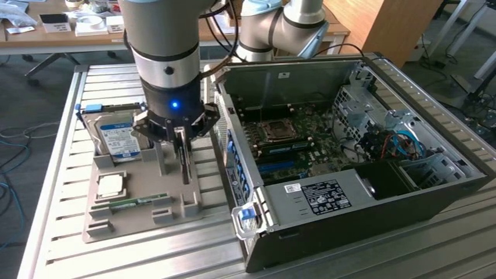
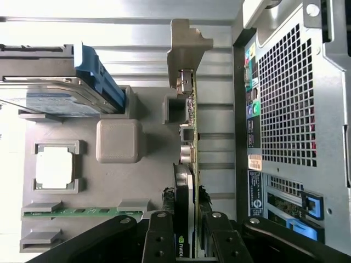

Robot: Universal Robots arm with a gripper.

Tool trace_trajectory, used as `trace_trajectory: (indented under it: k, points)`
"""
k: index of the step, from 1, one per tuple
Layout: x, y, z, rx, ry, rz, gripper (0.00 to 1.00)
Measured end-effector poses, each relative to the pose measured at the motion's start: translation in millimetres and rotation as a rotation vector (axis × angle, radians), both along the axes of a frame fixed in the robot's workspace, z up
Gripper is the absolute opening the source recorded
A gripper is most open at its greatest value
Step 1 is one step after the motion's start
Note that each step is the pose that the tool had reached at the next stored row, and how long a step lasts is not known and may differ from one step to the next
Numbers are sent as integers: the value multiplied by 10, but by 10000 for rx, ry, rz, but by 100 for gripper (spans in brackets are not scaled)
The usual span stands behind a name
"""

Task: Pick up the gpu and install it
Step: 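Pick up the gpu and move the gpu toward the slot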

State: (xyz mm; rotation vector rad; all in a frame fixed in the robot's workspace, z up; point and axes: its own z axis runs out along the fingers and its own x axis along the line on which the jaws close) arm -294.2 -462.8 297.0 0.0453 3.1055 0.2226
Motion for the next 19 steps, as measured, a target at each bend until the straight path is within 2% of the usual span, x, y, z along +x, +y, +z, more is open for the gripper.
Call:
trace_trajectory:
  k: [6, 19]
  points:
    - [0, 0, 136, 4, 0, 0, 27]
    - [0, 0, 363, 5, 0, 0, 27]
